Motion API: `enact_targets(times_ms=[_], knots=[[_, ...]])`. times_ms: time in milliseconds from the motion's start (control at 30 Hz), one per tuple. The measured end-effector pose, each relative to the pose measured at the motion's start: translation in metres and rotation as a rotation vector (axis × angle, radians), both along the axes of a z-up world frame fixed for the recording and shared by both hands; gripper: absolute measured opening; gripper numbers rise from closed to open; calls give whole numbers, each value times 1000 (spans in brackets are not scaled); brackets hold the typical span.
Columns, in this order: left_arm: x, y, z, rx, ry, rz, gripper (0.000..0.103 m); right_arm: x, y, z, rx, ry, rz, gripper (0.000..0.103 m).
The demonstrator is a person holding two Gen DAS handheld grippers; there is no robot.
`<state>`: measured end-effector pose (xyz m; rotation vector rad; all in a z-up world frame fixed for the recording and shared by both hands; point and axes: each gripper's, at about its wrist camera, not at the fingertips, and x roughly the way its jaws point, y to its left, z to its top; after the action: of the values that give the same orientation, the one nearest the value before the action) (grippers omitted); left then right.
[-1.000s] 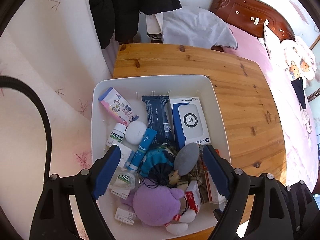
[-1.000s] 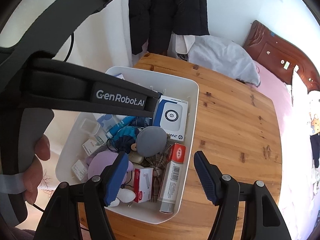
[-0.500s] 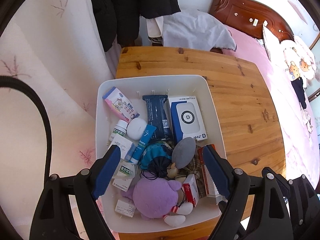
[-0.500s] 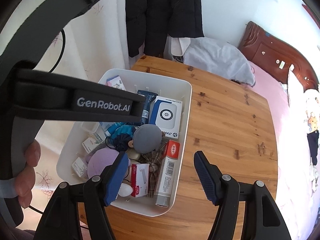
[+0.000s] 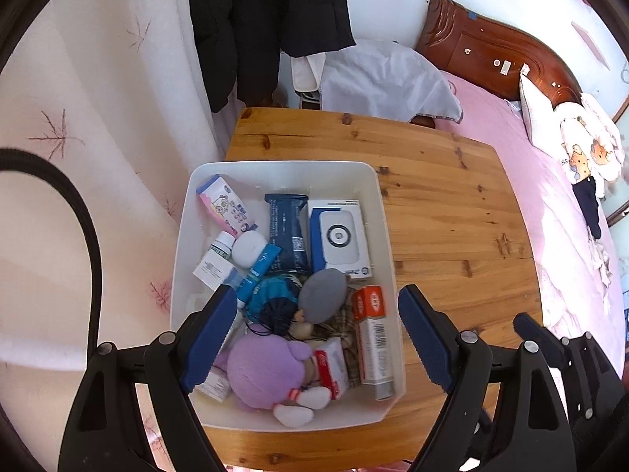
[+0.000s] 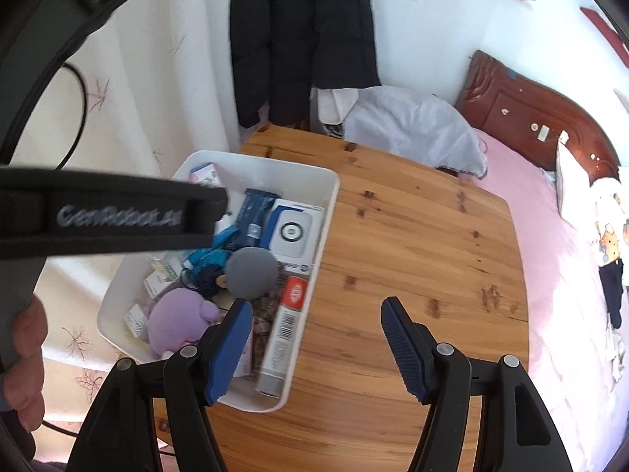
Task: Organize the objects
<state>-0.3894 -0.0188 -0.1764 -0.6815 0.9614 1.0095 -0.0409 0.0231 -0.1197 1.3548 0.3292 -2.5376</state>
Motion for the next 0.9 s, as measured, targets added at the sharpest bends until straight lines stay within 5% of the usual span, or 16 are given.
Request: enact_targets(times_ms=[633, 900], knots=[[58, -70, 27, 94, 46, 56, 87, 5, 109, 37, -105, 1, -96, 78], [73, -93, 35, 145, 48, 61, 86, 11, 129, 51, -63, 47, -135, 80]])
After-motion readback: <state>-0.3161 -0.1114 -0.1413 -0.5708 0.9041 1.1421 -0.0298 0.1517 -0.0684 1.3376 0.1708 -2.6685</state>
